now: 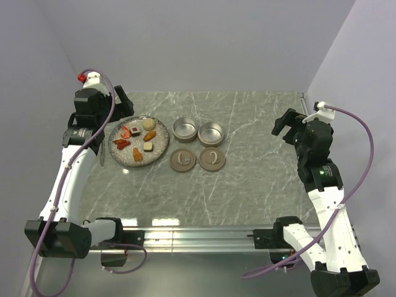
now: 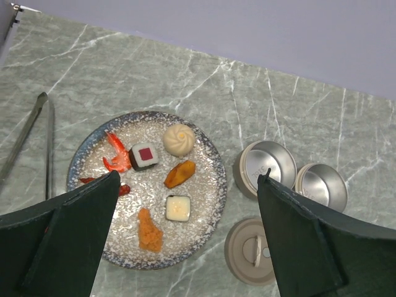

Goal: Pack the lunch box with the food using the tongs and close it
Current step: Grab the clamp with the left arm

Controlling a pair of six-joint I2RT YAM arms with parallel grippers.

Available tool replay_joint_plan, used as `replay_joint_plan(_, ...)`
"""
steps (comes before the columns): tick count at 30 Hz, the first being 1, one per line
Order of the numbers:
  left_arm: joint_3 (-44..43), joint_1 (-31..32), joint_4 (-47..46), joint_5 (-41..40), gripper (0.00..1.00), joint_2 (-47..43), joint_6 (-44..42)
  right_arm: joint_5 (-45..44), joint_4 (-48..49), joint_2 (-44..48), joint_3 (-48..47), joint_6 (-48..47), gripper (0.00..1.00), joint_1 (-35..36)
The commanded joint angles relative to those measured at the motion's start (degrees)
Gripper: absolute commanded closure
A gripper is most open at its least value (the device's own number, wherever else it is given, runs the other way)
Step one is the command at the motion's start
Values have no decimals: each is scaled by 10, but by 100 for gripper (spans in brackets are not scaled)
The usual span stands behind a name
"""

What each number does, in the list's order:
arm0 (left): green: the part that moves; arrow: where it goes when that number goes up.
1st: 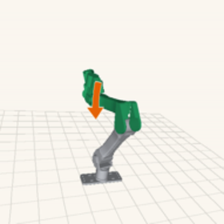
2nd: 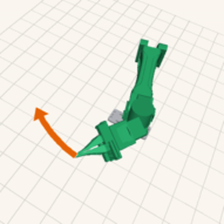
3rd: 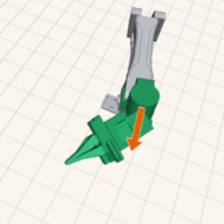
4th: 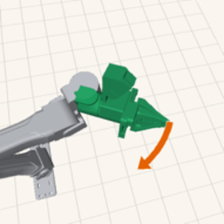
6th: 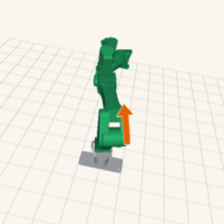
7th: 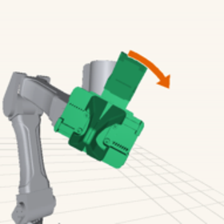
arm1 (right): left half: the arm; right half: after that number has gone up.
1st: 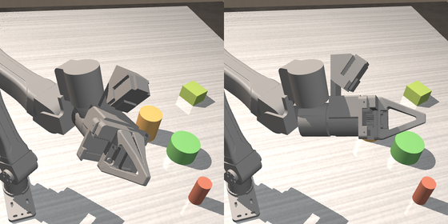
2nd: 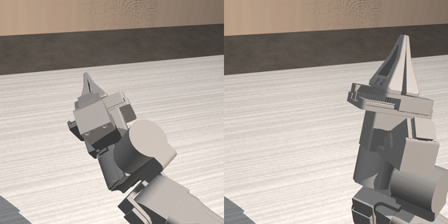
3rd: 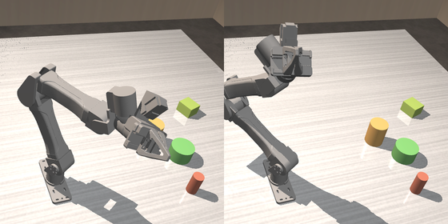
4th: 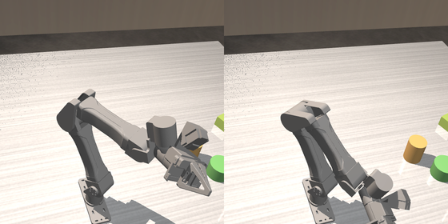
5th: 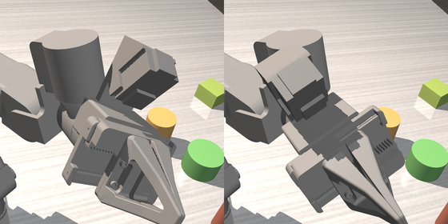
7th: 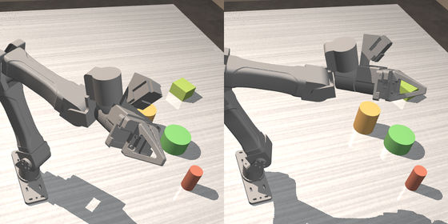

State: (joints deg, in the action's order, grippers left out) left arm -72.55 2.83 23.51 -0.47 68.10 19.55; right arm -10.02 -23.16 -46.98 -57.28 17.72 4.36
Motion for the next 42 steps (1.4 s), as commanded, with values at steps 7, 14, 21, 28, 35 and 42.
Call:
replay_joint_plan(7,3,-4,21,6,1,-3,-137,0,30,-8,2,5,0,3)
replay_joint_plan(14,29,-122,-10,63,2,50,-185,26,45,-7,17,16,0,2)
replay_joint_plan(21,49,-213,-63,66,2,113,-225,23,46,6,32,7,0,2)
replay_joint_plan(28,37,-243,-122,81,3,191,-232,25,48,15,35,7,0,2)
replay_joint_plan(35,-21,-243,-134,76,6,279,-231,53,63,17,52,22,0,2)
replay_joint_plan(42,-51,-243,-145,64,8,352,-240,48,55,0,48,24,0,2)
